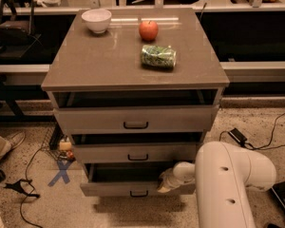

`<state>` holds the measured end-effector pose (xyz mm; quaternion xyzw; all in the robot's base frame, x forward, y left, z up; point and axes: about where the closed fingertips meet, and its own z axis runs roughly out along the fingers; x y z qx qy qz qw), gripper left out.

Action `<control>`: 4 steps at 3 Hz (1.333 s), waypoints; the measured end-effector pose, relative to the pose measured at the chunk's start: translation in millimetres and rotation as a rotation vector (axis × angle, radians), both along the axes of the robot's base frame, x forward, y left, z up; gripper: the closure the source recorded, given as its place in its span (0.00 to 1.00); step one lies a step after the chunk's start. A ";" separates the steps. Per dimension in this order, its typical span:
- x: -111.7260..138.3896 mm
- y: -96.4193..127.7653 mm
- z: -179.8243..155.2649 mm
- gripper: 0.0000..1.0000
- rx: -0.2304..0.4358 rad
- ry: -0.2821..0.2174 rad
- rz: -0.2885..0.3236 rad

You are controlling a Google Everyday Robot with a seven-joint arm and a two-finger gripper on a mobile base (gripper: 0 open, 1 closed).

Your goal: Open bottom drawer

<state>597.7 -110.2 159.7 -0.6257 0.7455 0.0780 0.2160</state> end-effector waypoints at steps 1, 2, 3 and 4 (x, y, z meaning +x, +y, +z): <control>-0.5 -0.1 -0.3 0.29 0.001 0.000 0.002; -2.3 -0.6 -1.3 0.06 0.003 0.001 0.013; -5.0 -13.8 3.1 0.00 0.001 -0.003 0.043; -7.2 -36.3 6.9 0.00 -0.006 0.012 0.058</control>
Offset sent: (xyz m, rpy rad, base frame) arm -0.0015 -0.0039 0.0005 0.0047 -0.0044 0.0216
